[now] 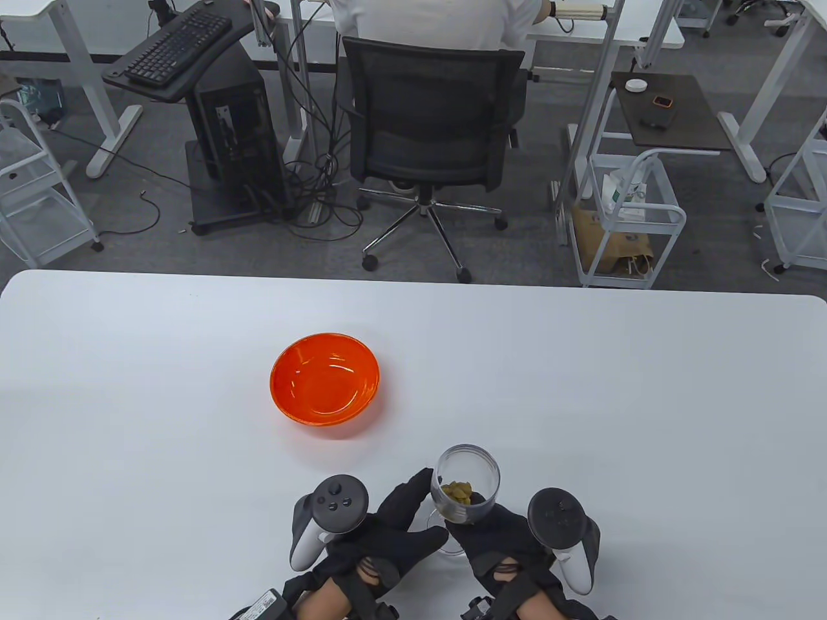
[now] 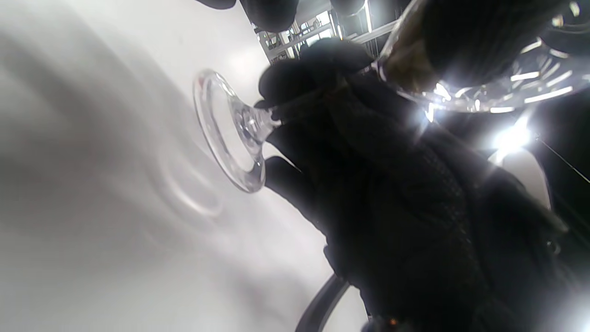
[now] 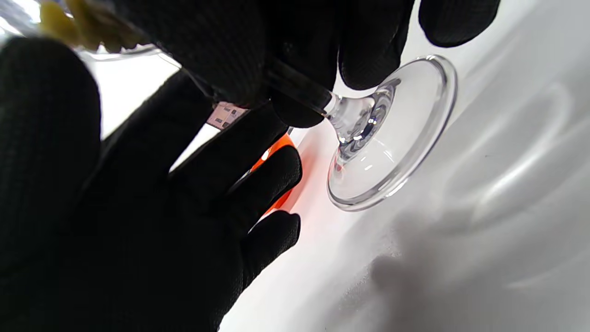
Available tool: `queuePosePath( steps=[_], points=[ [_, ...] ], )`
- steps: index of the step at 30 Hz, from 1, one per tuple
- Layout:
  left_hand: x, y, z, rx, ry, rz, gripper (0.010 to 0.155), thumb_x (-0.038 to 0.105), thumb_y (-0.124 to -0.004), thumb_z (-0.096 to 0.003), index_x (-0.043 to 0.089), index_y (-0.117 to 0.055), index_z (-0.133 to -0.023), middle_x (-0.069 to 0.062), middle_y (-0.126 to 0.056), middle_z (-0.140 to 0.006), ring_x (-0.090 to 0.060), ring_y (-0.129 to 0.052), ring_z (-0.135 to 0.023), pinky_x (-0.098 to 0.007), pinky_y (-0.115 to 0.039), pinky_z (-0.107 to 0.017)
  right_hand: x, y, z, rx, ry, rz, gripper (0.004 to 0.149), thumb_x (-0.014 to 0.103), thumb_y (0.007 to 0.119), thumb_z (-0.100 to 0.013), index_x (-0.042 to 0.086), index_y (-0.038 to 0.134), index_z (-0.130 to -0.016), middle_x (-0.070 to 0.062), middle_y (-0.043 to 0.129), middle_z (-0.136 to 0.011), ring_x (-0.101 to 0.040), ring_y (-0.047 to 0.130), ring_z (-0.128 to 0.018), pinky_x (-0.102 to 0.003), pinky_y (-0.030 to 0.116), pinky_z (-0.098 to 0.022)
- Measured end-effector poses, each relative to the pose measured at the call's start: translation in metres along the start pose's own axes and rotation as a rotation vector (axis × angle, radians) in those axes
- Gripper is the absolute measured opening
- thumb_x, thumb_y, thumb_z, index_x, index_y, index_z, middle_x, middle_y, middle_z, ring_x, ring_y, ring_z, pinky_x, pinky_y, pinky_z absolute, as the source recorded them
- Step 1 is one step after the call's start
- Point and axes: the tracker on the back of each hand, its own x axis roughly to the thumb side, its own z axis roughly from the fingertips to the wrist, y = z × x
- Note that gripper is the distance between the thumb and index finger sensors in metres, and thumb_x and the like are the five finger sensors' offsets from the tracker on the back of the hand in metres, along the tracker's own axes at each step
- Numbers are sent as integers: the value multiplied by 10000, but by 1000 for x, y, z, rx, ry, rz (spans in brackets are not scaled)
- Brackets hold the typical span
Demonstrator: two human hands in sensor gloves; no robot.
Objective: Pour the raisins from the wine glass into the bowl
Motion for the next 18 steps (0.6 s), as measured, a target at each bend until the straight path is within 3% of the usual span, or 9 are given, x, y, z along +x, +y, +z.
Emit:
queuePosePath(
  steps=[18],
  points=[
    [-2,-5,-3,-5,4,191,767,429,-846,-440,410,-423,-1079,-82,-378,-1227,-435,-444,-1115,-666,-366,-755,8,16,2,30,-86,83,443,268,784,-547,154,721,-970,-175,817,-988,-490,717,-937,-718,487,-699]
  ],
)
